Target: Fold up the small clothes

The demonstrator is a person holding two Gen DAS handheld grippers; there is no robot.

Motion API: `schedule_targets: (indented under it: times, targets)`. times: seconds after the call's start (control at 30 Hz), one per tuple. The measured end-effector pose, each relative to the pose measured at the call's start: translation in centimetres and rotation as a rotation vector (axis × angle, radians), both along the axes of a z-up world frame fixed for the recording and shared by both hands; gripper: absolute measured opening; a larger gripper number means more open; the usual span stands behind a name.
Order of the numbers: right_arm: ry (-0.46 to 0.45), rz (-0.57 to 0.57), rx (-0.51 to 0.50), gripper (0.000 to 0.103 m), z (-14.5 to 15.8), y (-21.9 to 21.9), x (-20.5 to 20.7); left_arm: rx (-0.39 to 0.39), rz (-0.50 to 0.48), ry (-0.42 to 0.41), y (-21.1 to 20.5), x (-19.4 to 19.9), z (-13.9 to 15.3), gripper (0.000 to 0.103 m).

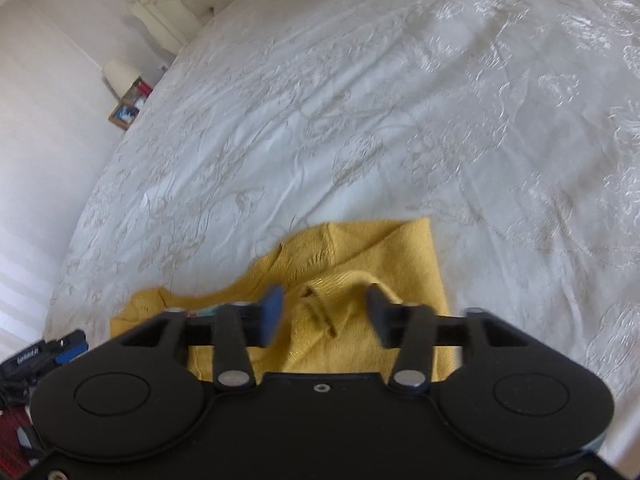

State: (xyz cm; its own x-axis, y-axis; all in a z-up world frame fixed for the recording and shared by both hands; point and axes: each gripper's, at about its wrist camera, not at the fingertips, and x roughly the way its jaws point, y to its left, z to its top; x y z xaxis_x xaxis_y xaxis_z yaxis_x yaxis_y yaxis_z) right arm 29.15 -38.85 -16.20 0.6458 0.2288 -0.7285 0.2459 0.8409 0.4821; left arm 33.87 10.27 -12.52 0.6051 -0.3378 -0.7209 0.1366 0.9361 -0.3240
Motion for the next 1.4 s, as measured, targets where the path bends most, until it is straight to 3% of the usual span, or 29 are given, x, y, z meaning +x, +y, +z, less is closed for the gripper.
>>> schedule_targets:
  times: [0.13, 0.43, 0.67, 0.83, 0.97, 1.13, 1.23, 1.4]
  targets:
    - [-0.010, -0.022, -0.030, 0.061, 0.7, -0.3, -1.0, 0.081, -0.087, -0.008, -1.4, -2.6, 0.3, 0.049]
    - [0.034, 0.173, -0.143, 0.061, 0.1, 4.9, -3.2, 0.123, -0.201, 0.069, -4.6, -6.9, -2.6, 0.050]
    - [0.088, 0.346, -0.245, 0.062, -1.9, 8.3, -2.4, 0.164, -0.246, 0.086, -5.9, -5.2, -4.5, 0.050]
    - [0.072, 0.417, -0.267, 0.066, -2.2, 9.1, 0.4, 0.170, -0.224, 0.073, -5.9, -0.9, -5.0, 0.050]
    - [0.045, 0.398, -0.280, 0.066, -1.7, 8.4, 3.8, 0.182, -0.169, 0.025, -5.7, 3.5, -4.0, 0.050]
    - [-0.012, 0.280, -0.284, 0.066, 0.1, 6.2, 6.3, 0.141, -0.061, -0.066, -4.6, 6.9, -0.7, 0.050]
    - [-0.038, 0.226, -0.274, 0.066, 1.0, 5.0, 6.0, 0.132, -0.072, -0.108, -4.4, 6.3, 1.0, 0.050]
    - [-0.052, 0.201, -0.270, 0.066, 1.4, 4.7, 3.6, 0.156, -0.192, -0.114, -5.3, 1.7, 1.4, 0.050]
